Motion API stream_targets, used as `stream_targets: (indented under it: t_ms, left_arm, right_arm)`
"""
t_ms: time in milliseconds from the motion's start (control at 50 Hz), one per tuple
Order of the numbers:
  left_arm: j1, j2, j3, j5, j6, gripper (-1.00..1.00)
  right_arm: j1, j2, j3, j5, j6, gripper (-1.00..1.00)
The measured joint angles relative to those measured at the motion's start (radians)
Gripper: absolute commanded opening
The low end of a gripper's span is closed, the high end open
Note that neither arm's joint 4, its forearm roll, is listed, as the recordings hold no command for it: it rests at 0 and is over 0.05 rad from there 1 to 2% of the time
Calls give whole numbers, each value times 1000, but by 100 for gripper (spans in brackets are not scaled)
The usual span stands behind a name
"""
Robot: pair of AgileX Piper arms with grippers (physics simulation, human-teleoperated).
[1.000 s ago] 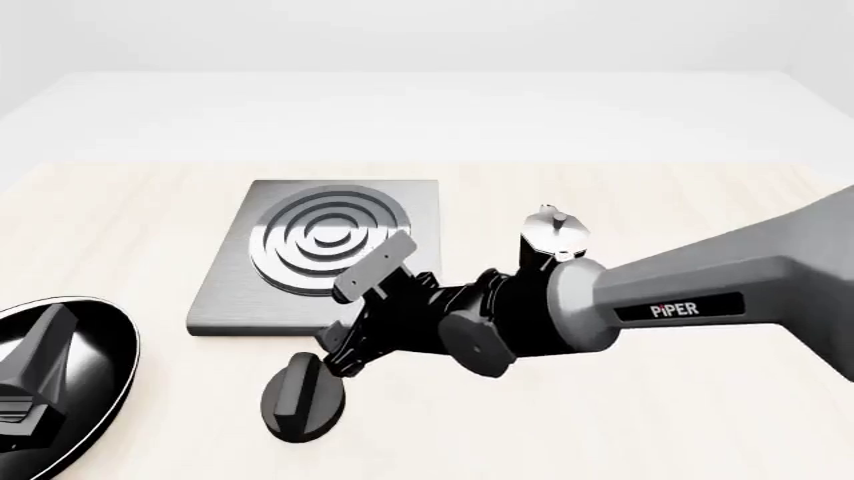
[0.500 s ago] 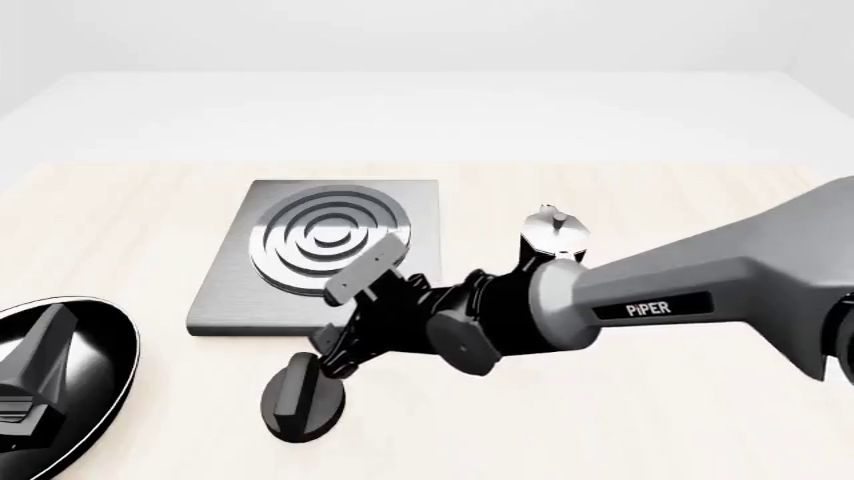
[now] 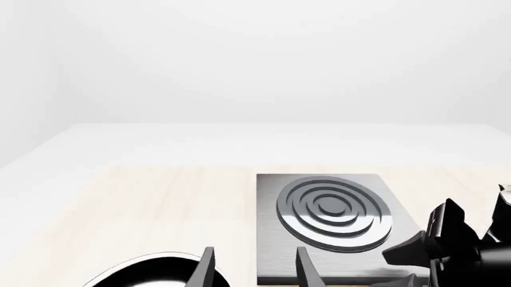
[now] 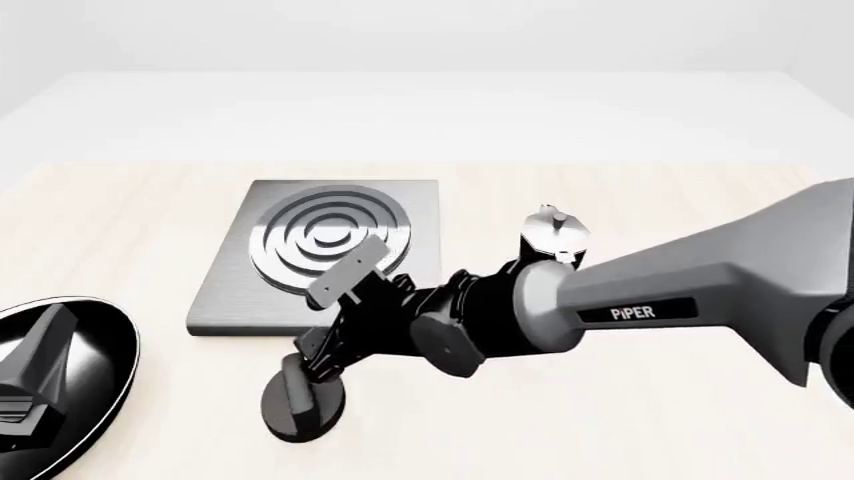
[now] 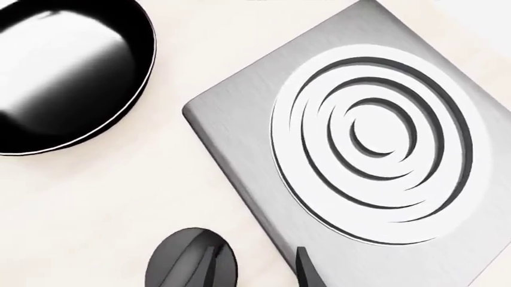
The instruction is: Turn on the stove and put the moka pot on it.
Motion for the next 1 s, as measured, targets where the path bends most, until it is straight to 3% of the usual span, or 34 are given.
stream_targets:
  t_ms: [580,1000]
  left_arm:
    - [0,0,0,0,0,100]
    - [0,0,0,0,0,100]
  right_arm:
    - [37,38,-69,29,-61,100]
    - [72,45,-85,46,-70,100]
